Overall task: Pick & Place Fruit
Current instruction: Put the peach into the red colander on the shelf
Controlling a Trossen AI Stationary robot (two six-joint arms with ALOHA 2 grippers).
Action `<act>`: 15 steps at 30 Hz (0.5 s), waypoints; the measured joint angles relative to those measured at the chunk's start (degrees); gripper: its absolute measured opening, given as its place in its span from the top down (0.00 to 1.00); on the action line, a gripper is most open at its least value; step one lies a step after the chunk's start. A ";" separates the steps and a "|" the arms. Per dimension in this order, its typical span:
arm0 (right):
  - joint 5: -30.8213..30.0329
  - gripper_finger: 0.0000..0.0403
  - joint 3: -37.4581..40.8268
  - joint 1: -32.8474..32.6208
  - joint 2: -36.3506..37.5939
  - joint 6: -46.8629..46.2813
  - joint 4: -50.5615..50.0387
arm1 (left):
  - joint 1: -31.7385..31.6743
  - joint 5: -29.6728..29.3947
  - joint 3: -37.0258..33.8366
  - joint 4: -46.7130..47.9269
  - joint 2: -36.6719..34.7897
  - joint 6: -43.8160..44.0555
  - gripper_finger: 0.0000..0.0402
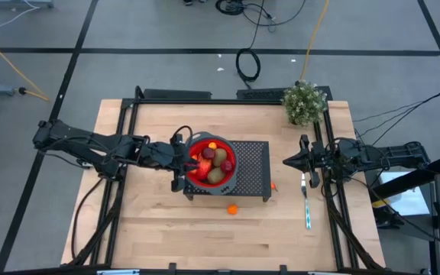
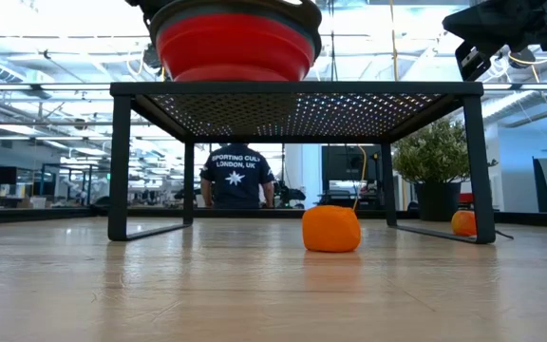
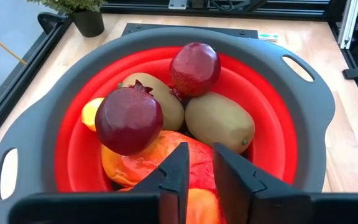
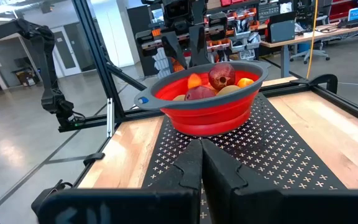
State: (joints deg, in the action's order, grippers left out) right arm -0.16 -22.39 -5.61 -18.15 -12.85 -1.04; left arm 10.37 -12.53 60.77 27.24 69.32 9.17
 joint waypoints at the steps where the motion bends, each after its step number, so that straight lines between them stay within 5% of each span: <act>1: 0.00 1.00 0.00 0.00 0.00 0.01 0.00 | 0.00 -0.02 -0.01 0.00 0.00 0.00 0.80; 15: 0.20 1.00 0.00 0.00 0.00 0.01 -0.01 | 0.02 -0.95 6.95 2.57 -0.04 0.02 0.78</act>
State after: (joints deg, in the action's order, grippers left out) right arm 0.03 -22.39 -5.61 -18.15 -12.84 -1.04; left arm 10.39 -13.48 67.71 29.82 69.28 9.19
